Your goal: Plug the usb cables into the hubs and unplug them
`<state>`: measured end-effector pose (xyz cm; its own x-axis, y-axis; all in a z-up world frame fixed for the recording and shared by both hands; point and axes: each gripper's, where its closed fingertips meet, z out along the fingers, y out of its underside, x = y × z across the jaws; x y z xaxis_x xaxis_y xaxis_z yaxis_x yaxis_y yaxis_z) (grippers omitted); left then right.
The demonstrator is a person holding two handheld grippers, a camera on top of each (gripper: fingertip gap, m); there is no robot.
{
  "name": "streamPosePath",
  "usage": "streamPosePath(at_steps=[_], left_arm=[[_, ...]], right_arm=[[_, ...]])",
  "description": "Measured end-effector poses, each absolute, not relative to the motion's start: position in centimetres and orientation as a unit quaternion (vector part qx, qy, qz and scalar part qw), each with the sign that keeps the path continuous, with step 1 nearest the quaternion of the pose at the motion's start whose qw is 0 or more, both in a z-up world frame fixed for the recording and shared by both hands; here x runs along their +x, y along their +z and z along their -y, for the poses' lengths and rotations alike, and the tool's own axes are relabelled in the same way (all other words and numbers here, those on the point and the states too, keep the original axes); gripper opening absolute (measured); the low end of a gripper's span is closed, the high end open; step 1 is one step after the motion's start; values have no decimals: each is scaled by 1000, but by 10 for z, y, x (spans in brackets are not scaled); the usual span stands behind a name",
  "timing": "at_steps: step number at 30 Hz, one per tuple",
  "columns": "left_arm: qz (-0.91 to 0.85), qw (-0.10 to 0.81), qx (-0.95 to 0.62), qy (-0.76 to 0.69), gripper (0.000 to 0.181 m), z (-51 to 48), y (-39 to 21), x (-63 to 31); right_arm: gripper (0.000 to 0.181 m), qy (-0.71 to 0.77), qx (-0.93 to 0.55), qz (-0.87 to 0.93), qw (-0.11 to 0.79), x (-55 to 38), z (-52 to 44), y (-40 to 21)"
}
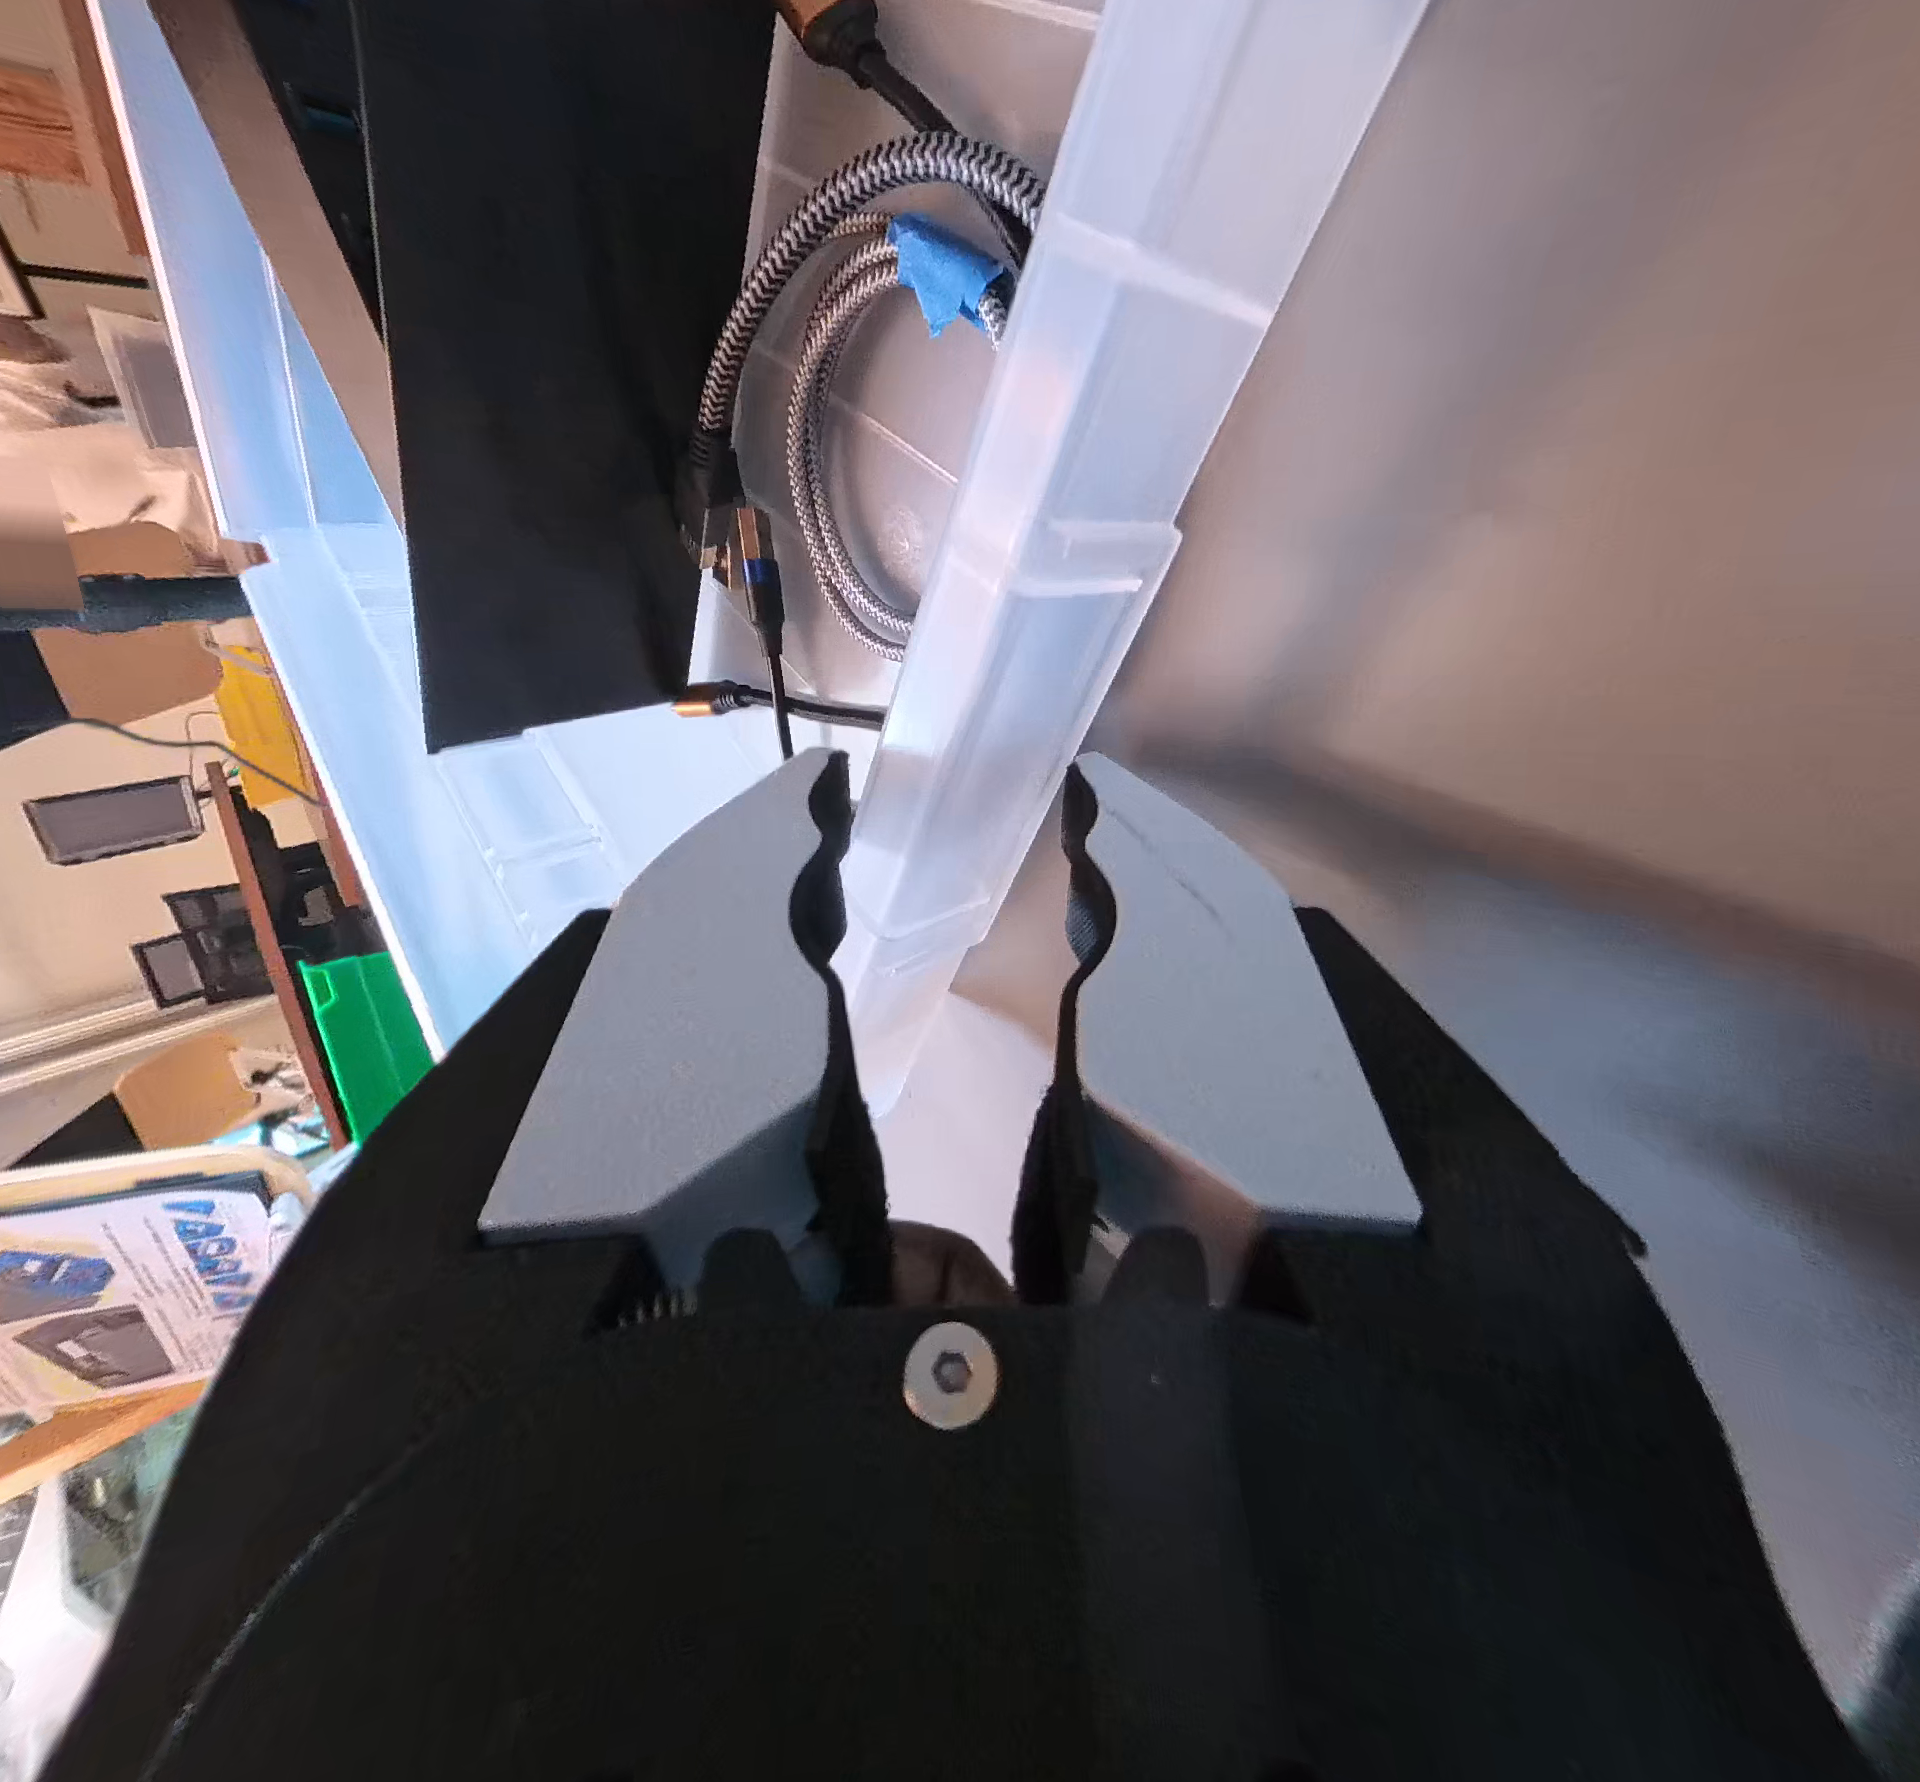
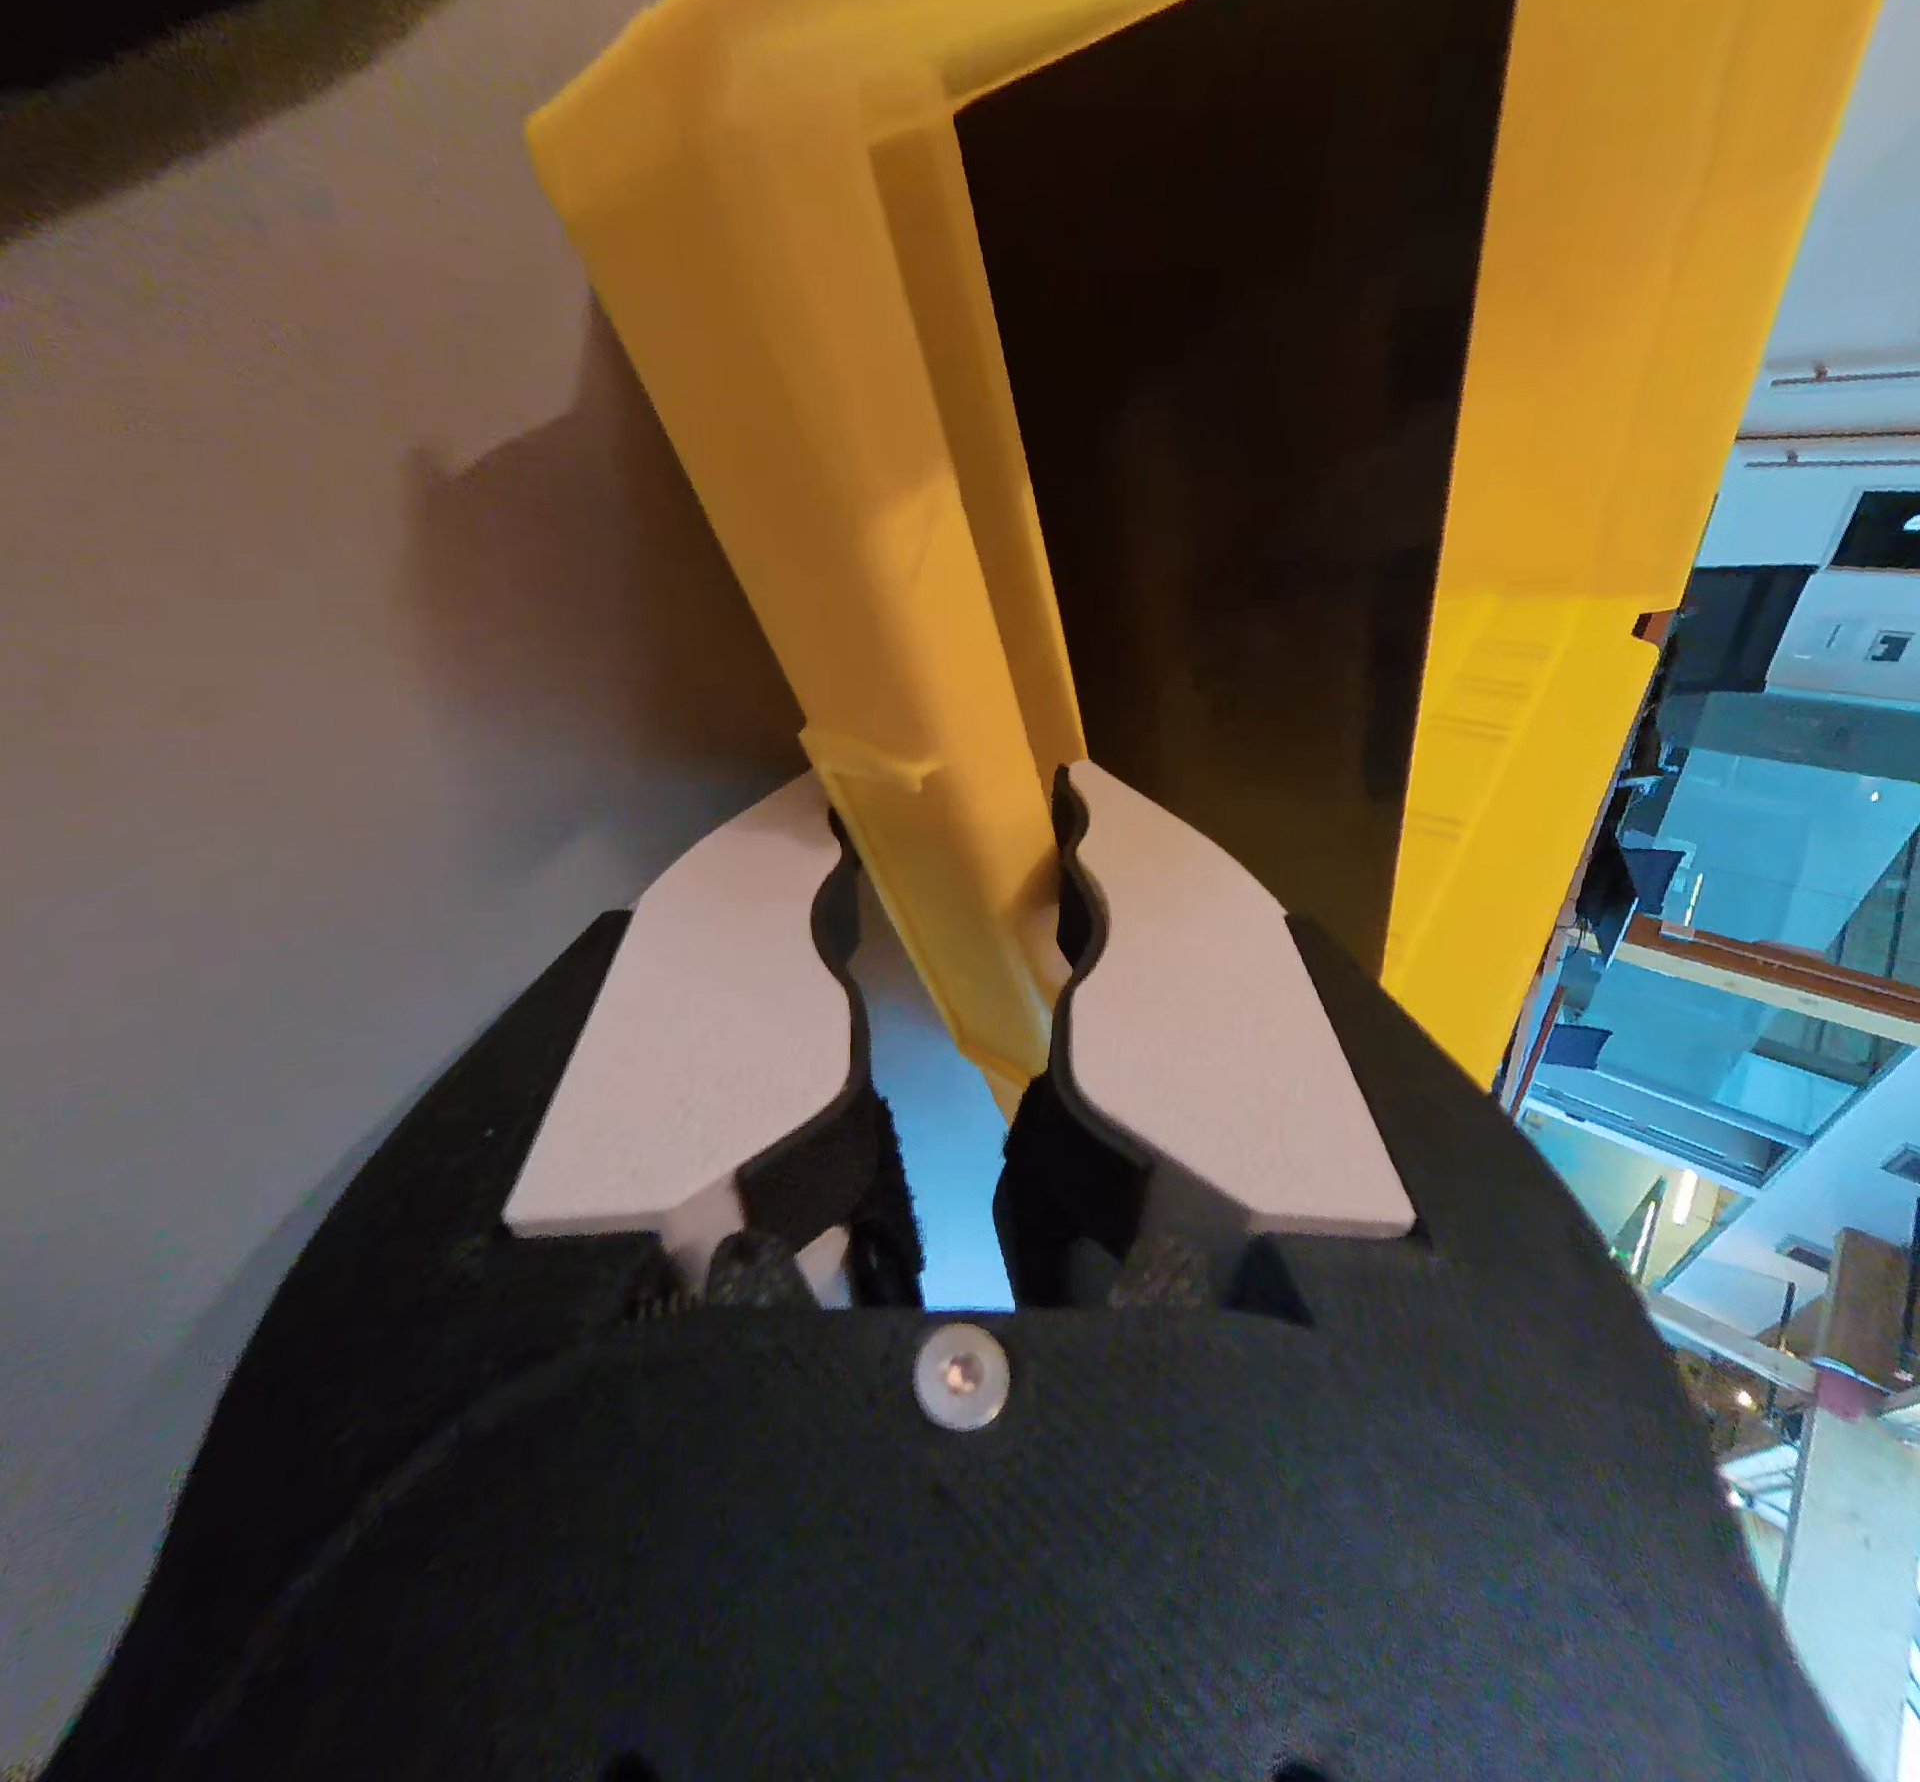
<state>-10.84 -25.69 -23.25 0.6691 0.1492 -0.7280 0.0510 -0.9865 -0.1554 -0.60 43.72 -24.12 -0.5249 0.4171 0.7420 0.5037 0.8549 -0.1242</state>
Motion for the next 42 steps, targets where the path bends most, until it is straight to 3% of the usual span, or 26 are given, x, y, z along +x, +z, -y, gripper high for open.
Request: streamPosePath(at_steps=[6,10,13,18,20,24,28,33,37,42], left_arm=[[88,28,-923,373,39,262,-233,-74],[150,20,-947,282,48,251,-234,-38],[184,133,-932,282,78,223,-207,-39],[202,366,-830,368,76,170,-121,-71],[211,413,-810,360,75,155,-105,-87],[221,402,-817,350,74,157,-99,-139],[254,372,-845,290,73,169,-113,-191],[297,323,-875,205,68,177,-150,-228],[293,252,-899,206,65,186,-176,-244],[268,234,-915,191,54,176,-192,-247]], right_arm=[[36,-56,-281,875,391,13,-446,-242],[49,85,-346,864,356,19,-426,-236],[61,197,-360,820,398,16,-412,-201],[62,418,-271,706,503,16,-360,-105],[61,482,-211,673,519,20,-332,-75],[61,560,-130,662,481,21,-279,-57],[63,546,-98,697,455,9,-249,-74],[62,536,-106,711,442,-2,-246,-83],[61,540,-113,702,451,-4,-252,-77],[60,532,-119,704,455,-8,-255,-79]])
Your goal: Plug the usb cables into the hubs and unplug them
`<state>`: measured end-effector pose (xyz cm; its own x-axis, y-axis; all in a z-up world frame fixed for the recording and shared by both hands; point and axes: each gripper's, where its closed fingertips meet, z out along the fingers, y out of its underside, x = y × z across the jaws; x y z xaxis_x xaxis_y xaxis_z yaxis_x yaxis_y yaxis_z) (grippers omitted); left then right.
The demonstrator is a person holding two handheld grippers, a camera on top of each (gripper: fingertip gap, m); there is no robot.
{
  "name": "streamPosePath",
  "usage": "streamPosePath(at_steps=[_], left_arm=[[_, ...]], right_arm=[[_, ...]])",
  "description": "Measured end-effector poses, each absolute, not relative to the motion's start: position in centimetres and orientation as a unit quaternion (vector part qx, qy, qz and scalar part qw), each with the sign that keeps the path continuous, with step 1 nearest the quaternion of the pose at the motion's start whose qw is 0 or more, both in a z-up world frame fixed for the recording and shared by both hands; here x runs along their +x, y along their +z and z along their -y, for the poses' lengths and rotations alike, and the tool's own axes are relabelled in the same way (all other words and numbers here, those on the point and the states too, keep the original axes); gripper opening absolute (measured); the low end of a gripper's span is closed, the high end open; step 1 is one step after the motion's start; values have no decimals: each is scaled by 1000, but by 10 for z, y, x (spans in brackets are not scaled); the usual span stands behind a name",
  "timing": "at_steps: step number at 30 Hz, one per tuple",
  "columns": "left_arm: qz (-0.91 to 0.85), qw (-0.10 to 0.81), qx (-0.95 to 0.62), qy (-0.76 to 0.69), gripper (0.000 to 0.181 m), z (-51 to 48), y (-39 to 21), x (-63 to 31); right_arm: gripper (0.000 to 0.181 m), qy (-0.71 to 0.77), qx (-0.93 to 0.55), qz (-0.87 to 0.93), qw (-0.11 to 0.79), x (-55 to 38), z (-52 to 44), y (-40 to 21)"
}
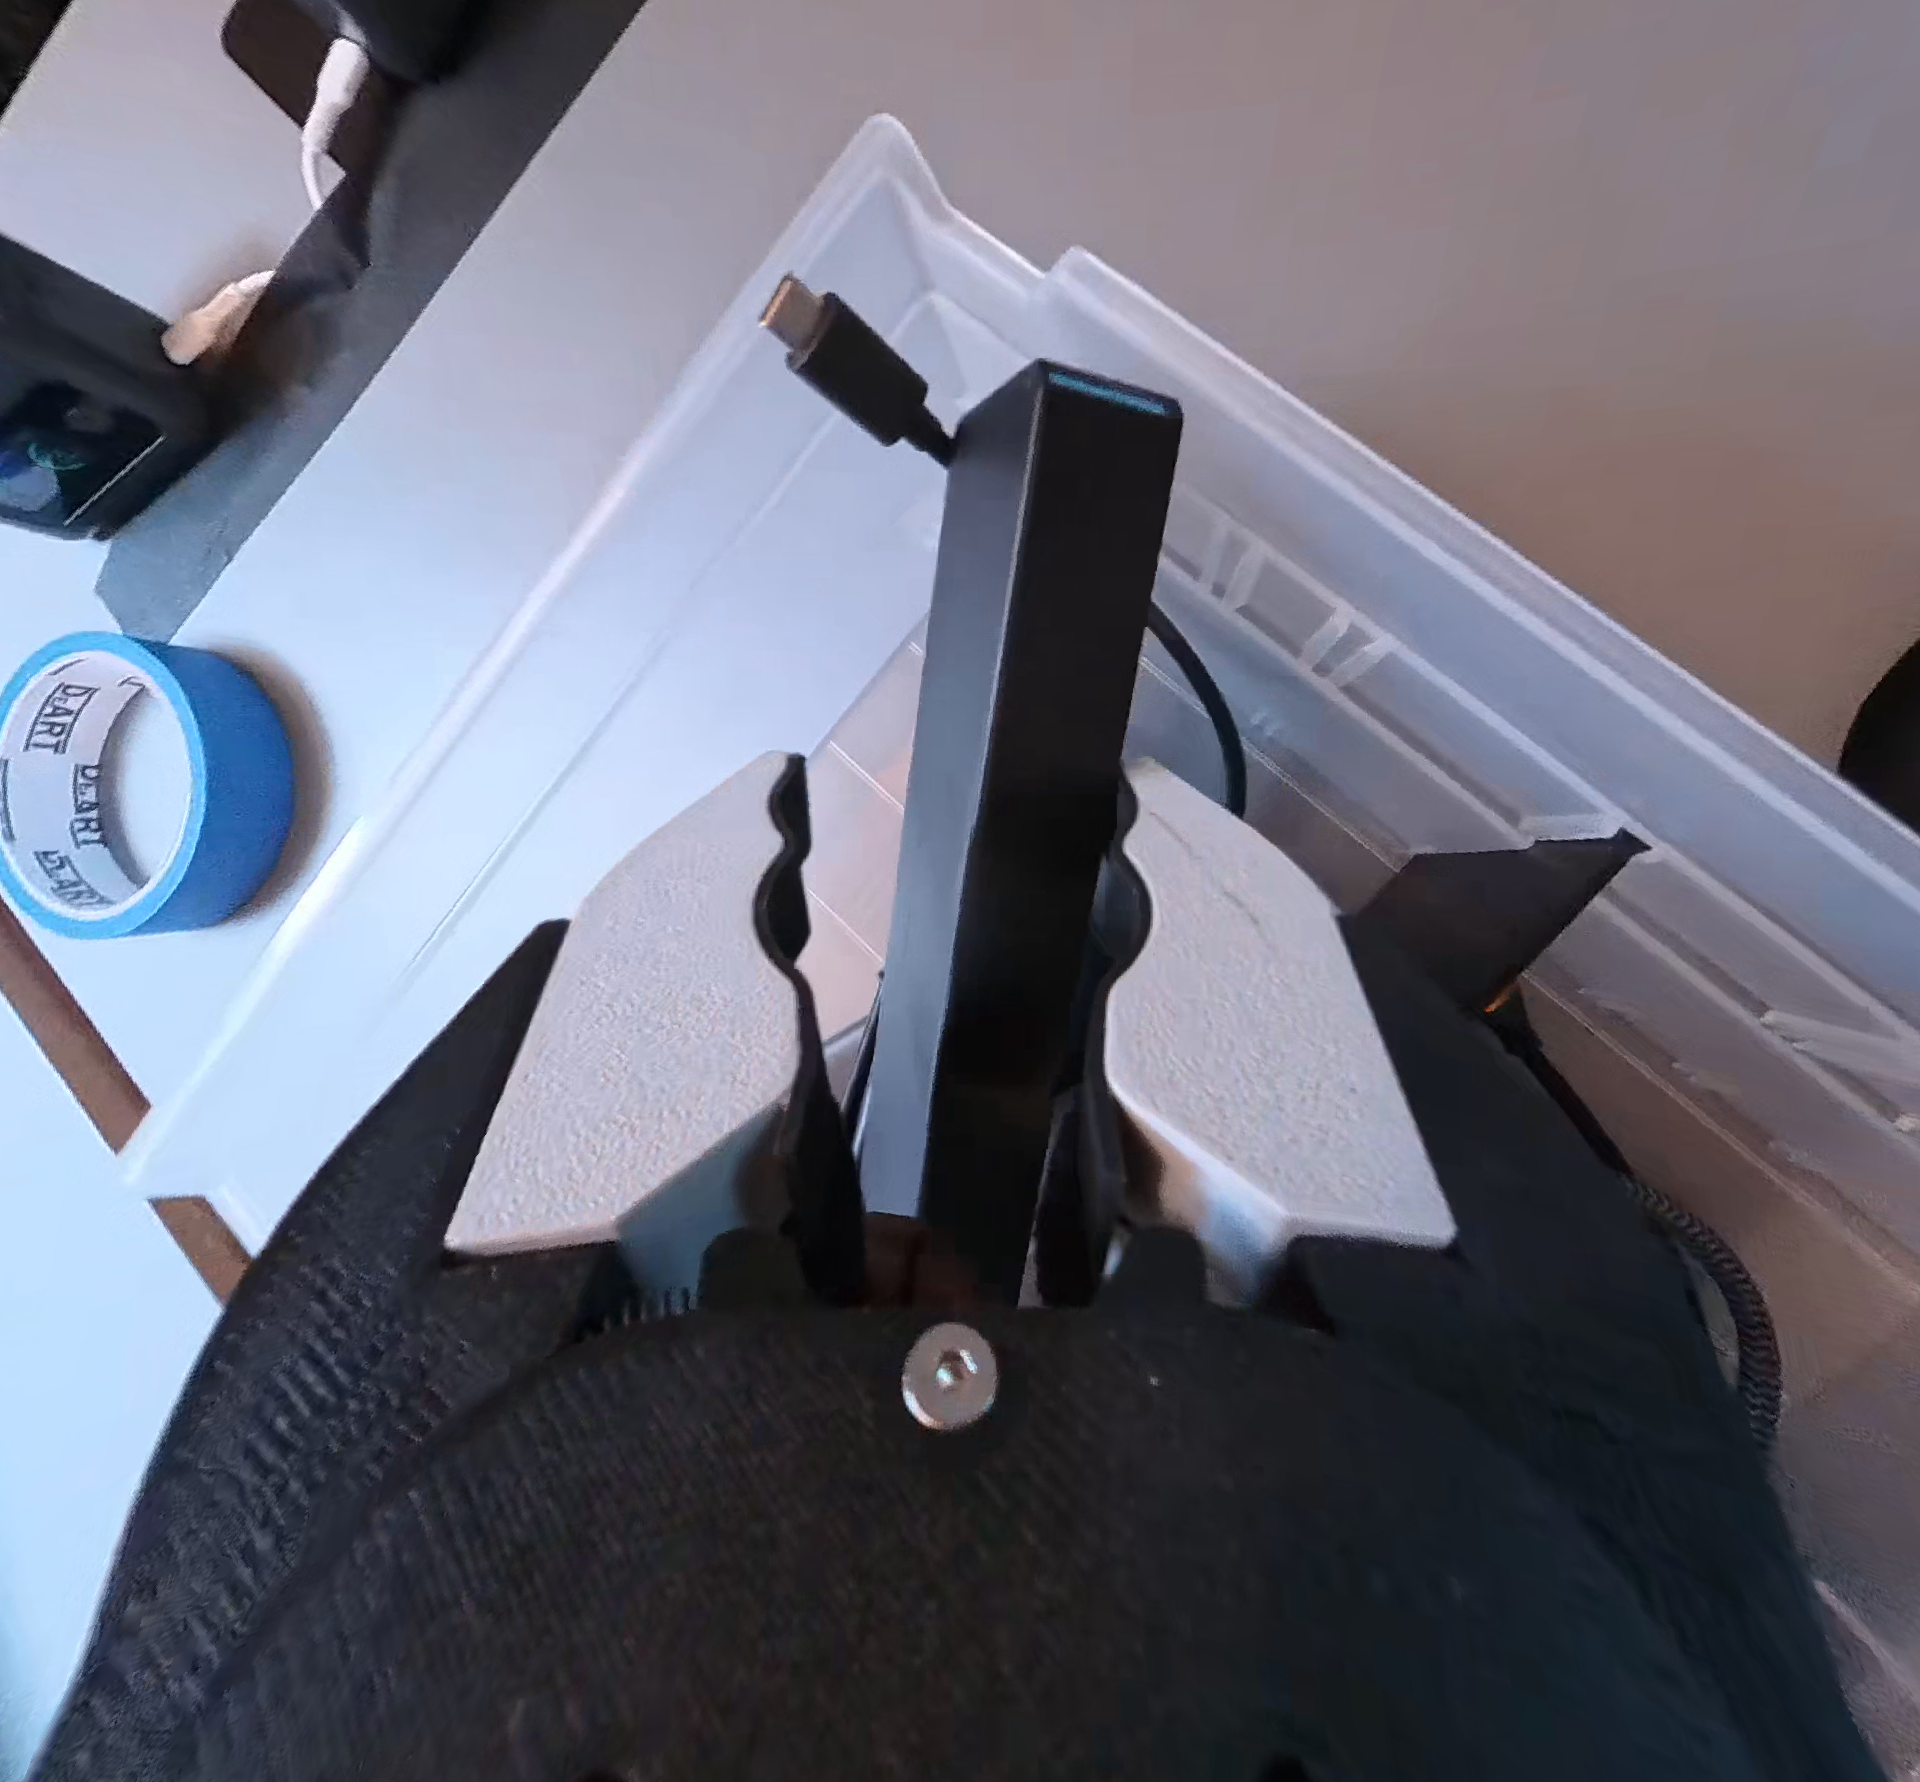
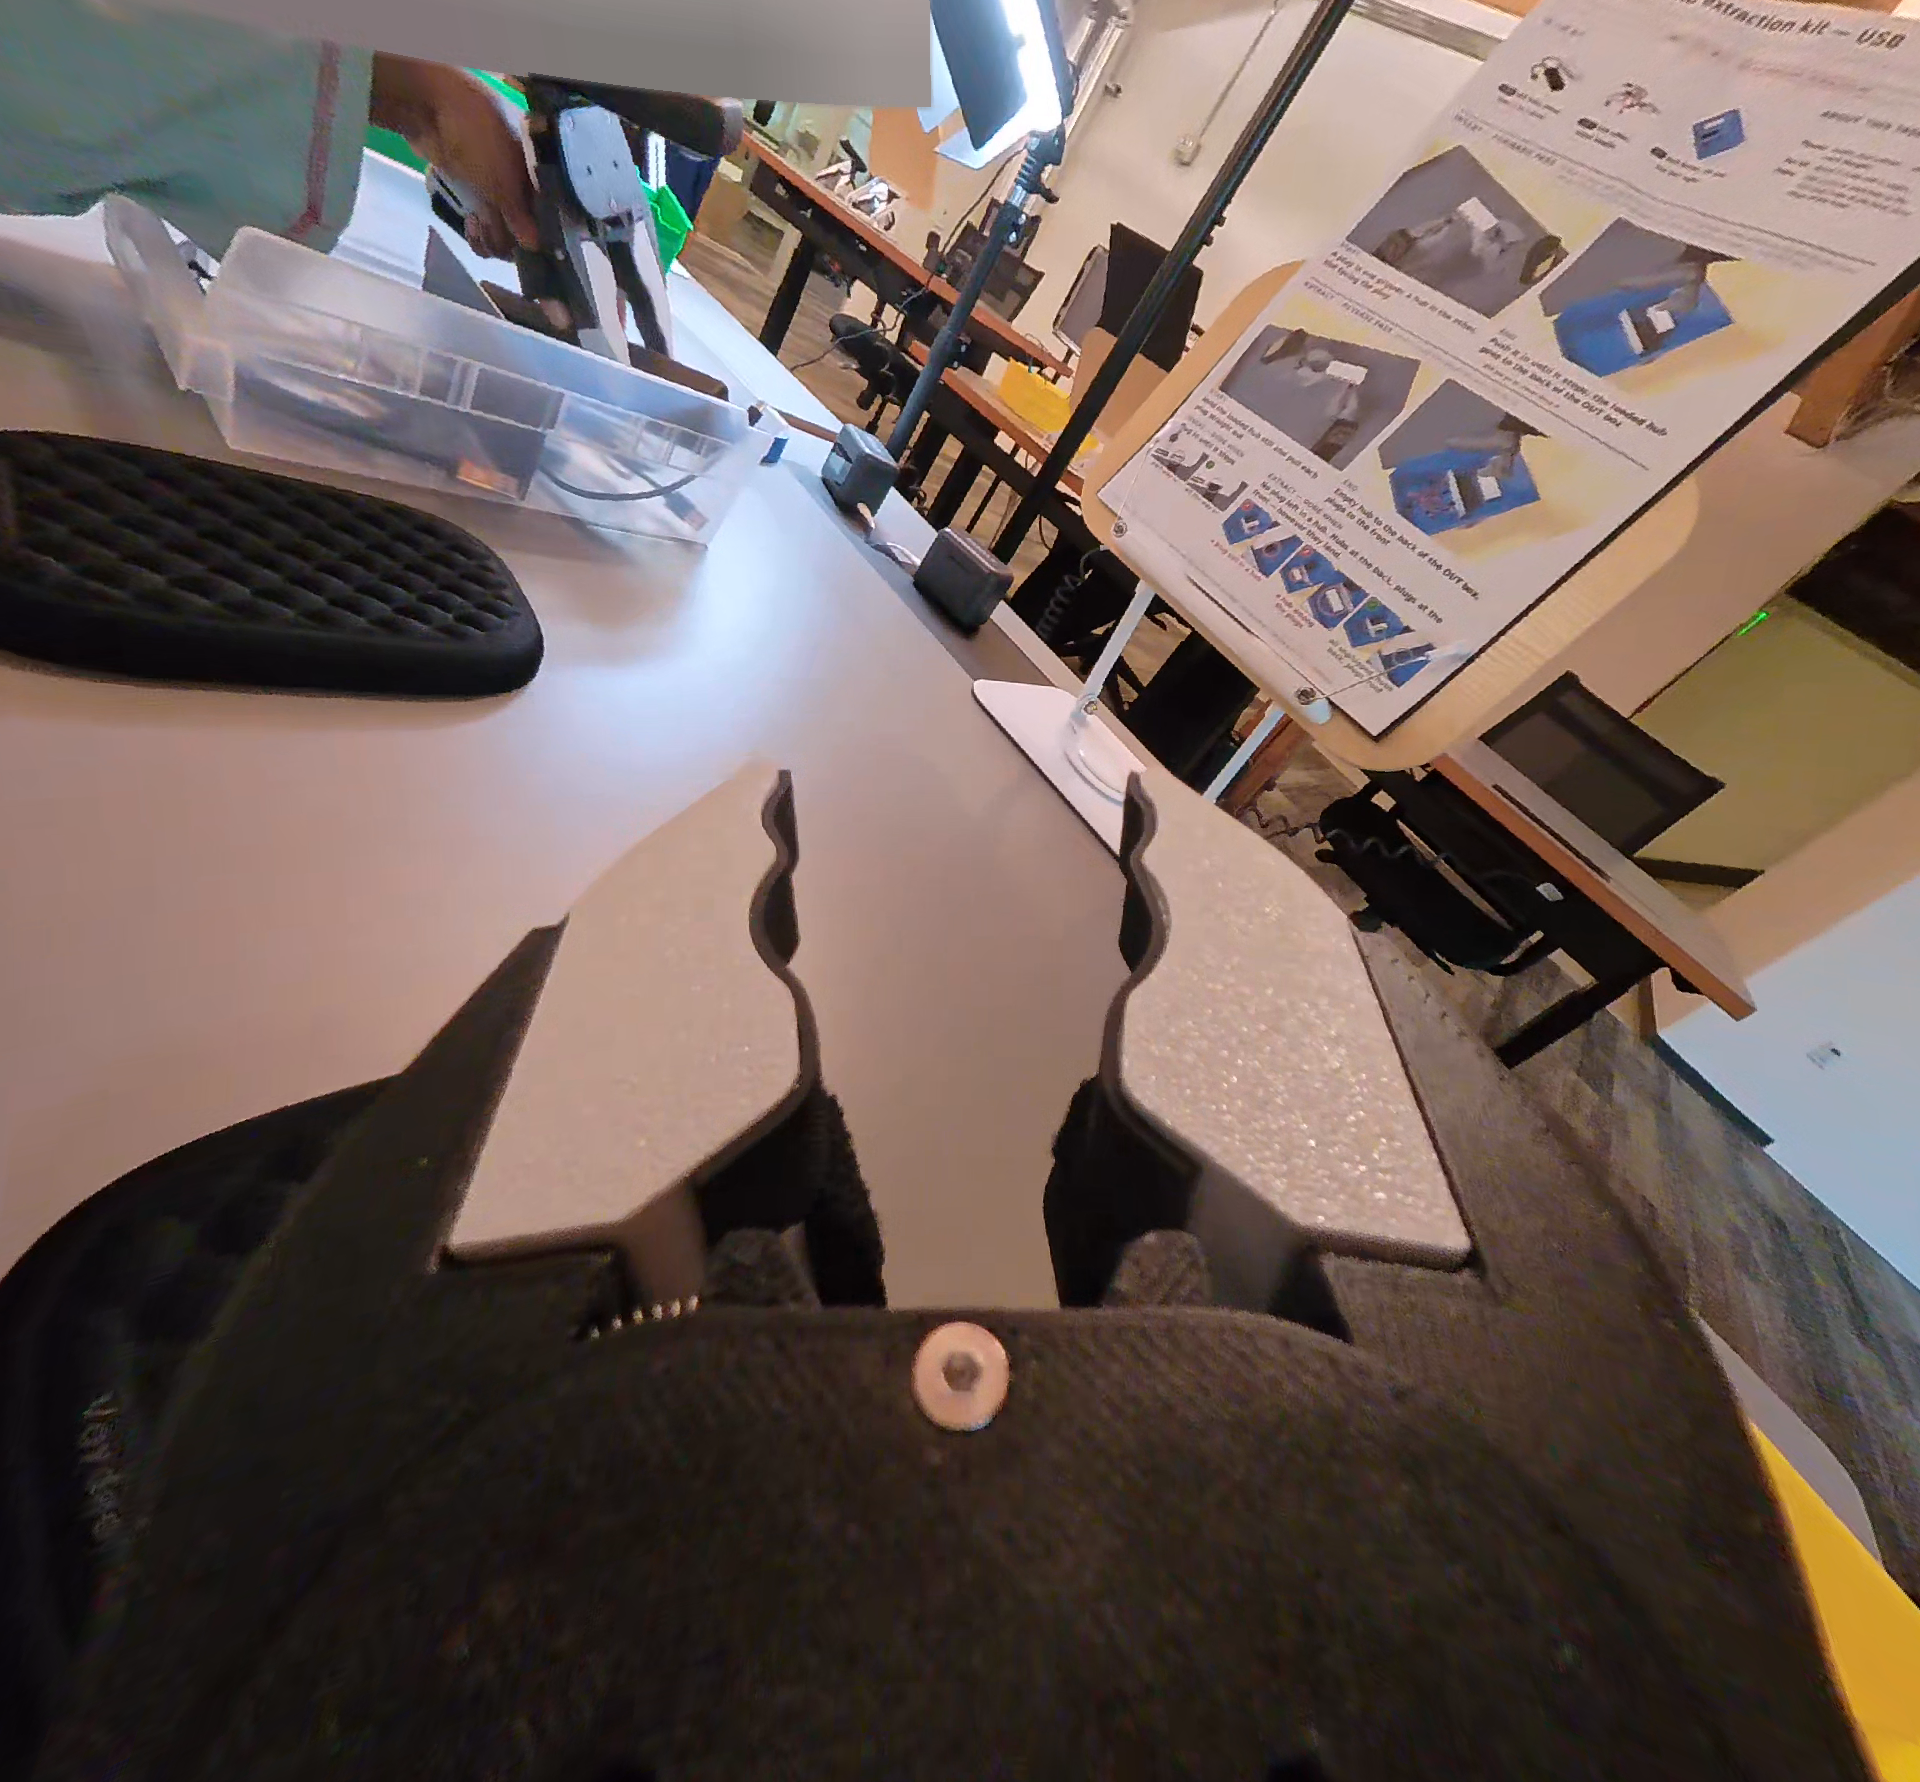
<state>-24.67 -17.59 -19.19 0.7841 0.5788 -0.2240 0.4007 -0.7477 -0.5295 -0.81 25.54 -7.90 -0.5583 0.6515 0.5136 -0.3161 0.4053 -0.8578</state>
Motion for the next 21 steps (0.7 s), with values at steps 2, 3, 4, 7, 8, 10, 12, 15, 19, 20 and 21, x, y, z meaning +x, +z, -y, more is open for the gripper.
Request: streamPosePath(at_steps=[2,3,4,7,8,10,12,15,19,20,21], left_arm=[[258,220,-922,187,45,175,-199,-245],[248,205,-930,177,43,176,-205,-242],[237,187,-939,165,44,177,-211,-237],[217,153,-944,199,30,183,-215,-243],[213,148,-945,198,29,183,-214,-243],[215,152,-947,181,28,183,-212,-241],[222,183,-944,161,26,180,-203,-239],[238,231,-926,178,27,182,-177,-245],[242,299,-892,236,27,181,-131,-245],[240,316,-880,261,28,180,-117,-244],[236,336,-864,290,28,178,-102,-242]], right_arm=[[60,528,-118,707,455,-10,-254,-80],[60,527,-117,709,454,-10,-254,-81],[60,526,-117,710,454,-11,-253,-82],[59,518,-122,714,456,-13,-255,-85],[58,515,-128,713,459,-15,-258,-85],[57,506,-149,711,466,-19,-264,-86],[56,491,-172,712,471,-22,-272,-87],[56,469,-194,719,475,-26,-281,-92],[56,471,-209,712,478,-28,-285,-93],[56,473,-213,709,478,-29,-286,-93],[55,474,-215,707,478,-30,-286,-93]])
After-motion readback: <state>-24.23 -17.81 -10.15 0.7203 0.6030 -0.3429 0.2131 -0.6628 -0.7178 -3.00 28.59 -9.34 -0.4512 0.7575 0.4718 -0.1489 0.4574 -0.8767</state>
